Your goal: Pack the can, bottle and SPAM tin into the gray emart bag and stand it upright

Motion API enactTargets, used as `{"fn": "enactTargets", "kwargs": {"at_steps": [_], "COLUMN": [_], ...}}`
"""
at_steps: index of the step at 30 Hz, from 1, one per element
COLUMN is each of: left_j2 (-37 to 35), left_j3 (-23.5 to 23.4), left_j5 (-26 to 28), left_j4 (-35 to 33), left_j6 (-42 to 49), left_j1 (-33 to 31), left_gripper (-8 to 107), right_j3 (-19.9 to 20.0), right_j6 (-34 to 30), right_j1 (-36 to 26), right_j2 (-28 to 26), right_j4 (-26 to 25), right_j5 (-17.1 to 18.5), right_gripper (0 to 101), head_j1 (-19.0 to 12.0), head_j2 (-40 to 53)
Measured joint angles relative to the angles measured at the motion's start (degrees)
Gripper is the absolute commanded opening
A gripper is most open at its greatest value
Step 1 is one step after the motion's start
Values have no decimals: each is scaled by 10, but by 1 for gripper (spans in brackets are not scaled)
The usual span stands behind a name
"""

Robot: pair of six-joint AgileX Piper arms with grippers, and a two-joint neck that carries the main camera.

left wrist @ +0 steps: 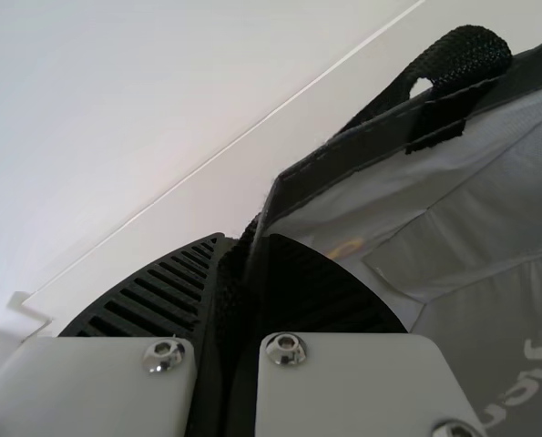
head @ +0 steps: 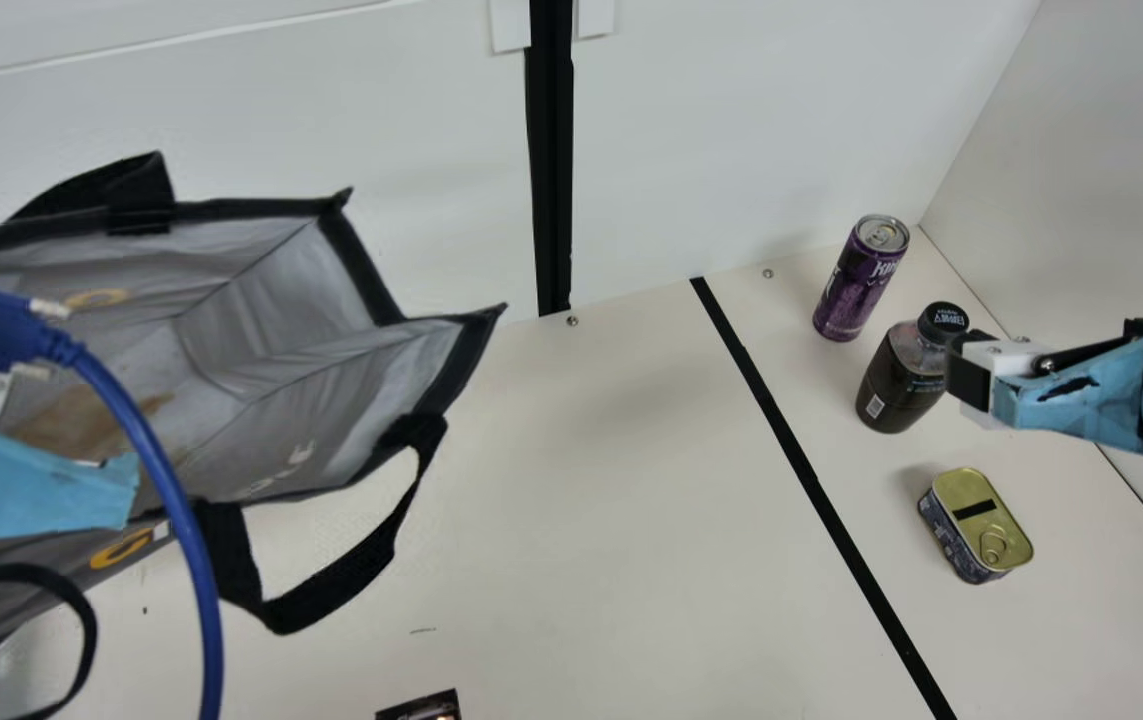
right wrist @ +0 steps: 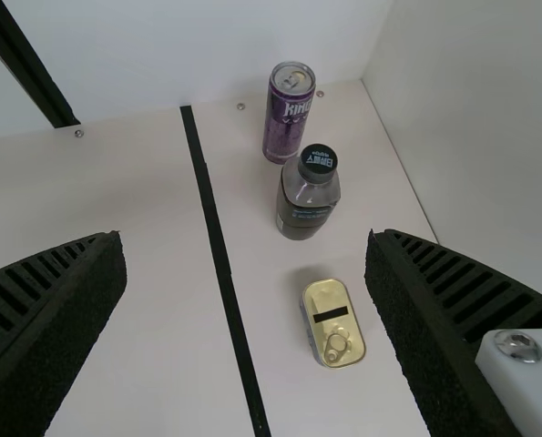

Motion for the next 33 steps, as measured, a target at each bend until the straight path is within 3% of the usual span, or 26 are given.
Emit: {"fn": "enactTargets", "kwargs": {"at_steps": [8,17,26,33], "left_j2": [-26,-18,0,12], "left_j3": [136,241,283,285], "left_j5": [0,0,-1,0], "left_j4": [51,45,17,-14], "left_j6": [-114,-219,-291,-322], "left_j1": [-7,-22,-44,-71], "left_gripper": [-8,-8,-8,-8], "right_j3": [0,0,0,0], "right_j6": [0,0,0,0], "right_j1": [0,0,0,0], "right_j2": [0,0,0,0], "right_j4": [0,0,0,0], "right_j5": [0,0,0,0], "right_gripper": [95,95,95,95], "head_j1": [0,1,0,0], "head_j2": [0,0,-1,-1]}}
